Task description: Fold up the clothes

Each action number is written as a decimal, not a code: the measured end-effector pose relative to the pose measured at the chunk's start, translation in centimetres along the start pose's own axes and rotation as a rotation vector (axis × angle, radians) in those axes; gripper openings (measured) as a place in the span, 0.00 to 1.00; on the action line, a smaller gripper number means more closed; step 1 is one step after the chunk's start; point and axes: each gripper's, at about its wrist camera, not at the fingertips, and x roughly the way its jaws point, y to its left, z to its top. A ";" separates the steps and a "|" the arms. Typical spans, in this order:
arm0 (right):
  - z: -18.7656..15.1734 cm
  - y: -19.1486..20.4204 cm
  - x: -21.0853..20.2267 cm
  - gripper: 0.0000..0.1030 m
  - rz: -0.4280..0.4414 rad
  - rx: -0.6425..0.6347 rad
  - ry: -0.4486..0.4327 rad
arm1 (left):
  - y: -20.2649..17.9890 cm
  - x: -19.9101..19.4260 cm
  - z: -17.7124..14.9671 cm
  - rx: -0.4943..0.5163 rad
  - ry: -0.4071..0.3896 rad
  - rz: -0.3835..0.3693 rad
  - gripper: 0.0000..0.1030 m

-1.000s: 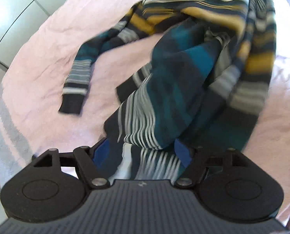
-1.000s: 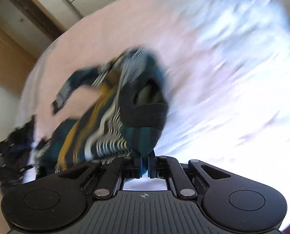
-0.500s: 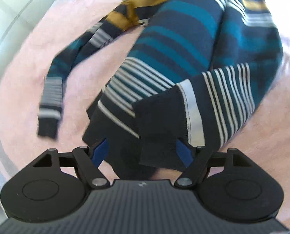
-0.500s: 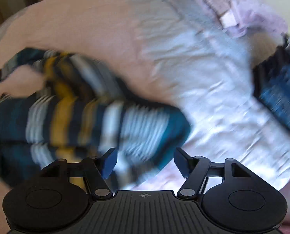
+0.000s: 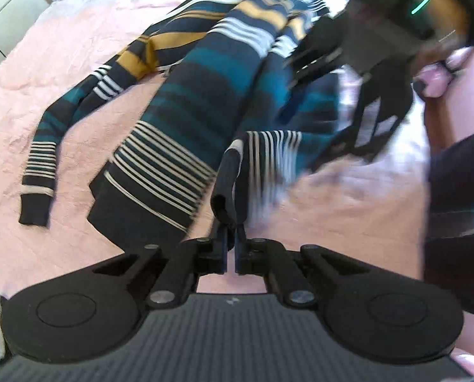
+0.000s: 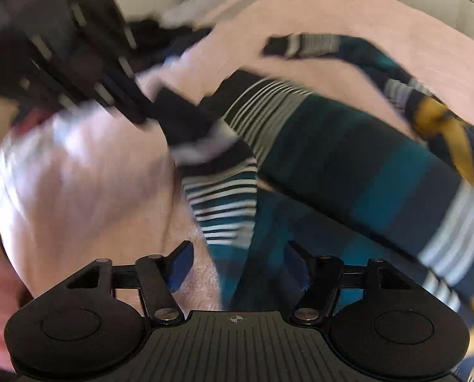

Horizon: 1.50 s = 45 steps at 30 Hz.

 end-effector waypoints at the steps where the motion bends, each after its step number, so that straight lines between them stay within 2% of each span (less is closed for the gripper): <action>1: -0.2 0.0 0.5 0.11 0.027 0.009 0.043 | -0.3 -0.5 -0.3 0.005 0.007 -0.013 0.02; 2: -0.4 0.1 1.0 0.02 0.054 0.018 0.086 | -0.6 -0.9 -0.6 0.010 0.014 -0.027 0.06; 3: -0.9 0.0 0.5 0.02 0.065 0.029 0.101 | -1.0 -1.2 -0.9 0.016 0.017 -0.034 0.08; 5: -2.6 0.3 -2.0 0.02 0.066 0.029 0.161 | -0.9 -1.2 -1.4 0.019 0.019 -0.011 0.26; 8: -5.9 0.5 -6.4 0.02 0.047 0.042 0.263 | 0.4 -0.7 -1.6 -0.004 0.011 0.039 0.29; 11: -10.7 0.2 -11.2 0.02 0.003 0.067 0.430 | 2.2 0.2 -0.5 -0.023 -0.019 0.093 0.34; 14: -15.6 -0.5 -14.6 0.02 -0.038 0.106 0.626 | 3.8 1.5 1.9 -0.018 -0.060 0.118 0.34; 15: -16.9 -0.6 -15.3 0.02 -0.067 0.114 0.668 | 4.3 2.0 3.0 -0.014 -0.075 0.122 0.35; 18: -19.7 -1.5 -16.8 0.05 -0.192 0.166 0.753 | 5.7 3.5 6.6 0.018 -0.106 0.140 0.45; 20: -19.3 -2.4 -17.3 0.30 -0.240 0.226 0.737 | 6.8 4.6 9.6 0.057 -0.118 0.161 0.48; 21: -19.0 -2.9 -17.6 0.39 -0.264 0.255 0.729 | 7.4 5.1 11.1 0.076 -0.124 0.171 0.48; 22: -18.8 -3.3 -17.8 0.61 -0.288 0.285 0.721 | 8.1 5.7 12.7 0.083 -0.132 0.178 0.49; 23: -18.3 -4.0 -18.0 0.68 -0.274 0.329 0.698 | 8.9 6.2 14.2 0.085 -0.140 0.183 0.50; 27: -15.6 -6.5 -19.0 0.69 -0.164 0.482 0.553 | 12.7 9.2 20.5 0.112 -0.156 0.210 0.58; 29: -14.5 -8.4 -19.6 0.69 -0.094 0.578 0.453 | 14.6 11.4 23.0 0.115 -0.140 0.225 0.60; 30: -13.7 -9.8 -20.1 0.69 -0.090 0.608 0.366 | 15.6 12.6 24.3 0.112 -0.128 0.234 0.60; 32: -12.4 -13.4 -20.7 0.69 -0.091 0.646 0.224 | 17.4 15.2 26.1 0.108 -0.102 0.241 0.60; 33: -12.2 -15.2 -20.6 0.69 -0.129 0.674 0.160 | 18.3 16.9 27.1 0.117 -0.079 0.252 0.60; 35: -12.9 -20.1 -20.7 0.69 -0.205 0.709 0.094 | 19.6 19.8 28.3 0.155 -0.024 0.275 0.59; 38: -14.9 -25.4 -19.7 0.69 -0.272 0.772 0.017 | 20.2 24.9 28.9 0.347 0.128 0.344 0.58; 39: -15.8 -27.2 -19.5 0.69 -0.286 0.797 -0.006 | 20.2 26.5 28.8 0.419 0.185 0.362 0.57; 40: -16.5 -28.3 -19.0 0.69 -0.288 0.821 -0.036 | 20.4 27.5 28.7 0.437 0.212 0.338 0.53; 43: -17.9 -31.3 -18.0 0.69 -0.281 0.884 -0.097 | 21.2 29.2 28.6 0.427 0.248 0.259 0.41; 45: -18.6 -32.9 -17.0 0.69 -0.246 0.956 -0.127 | 21.6 29.5 28.5 0.415 0.260 0.208 0.24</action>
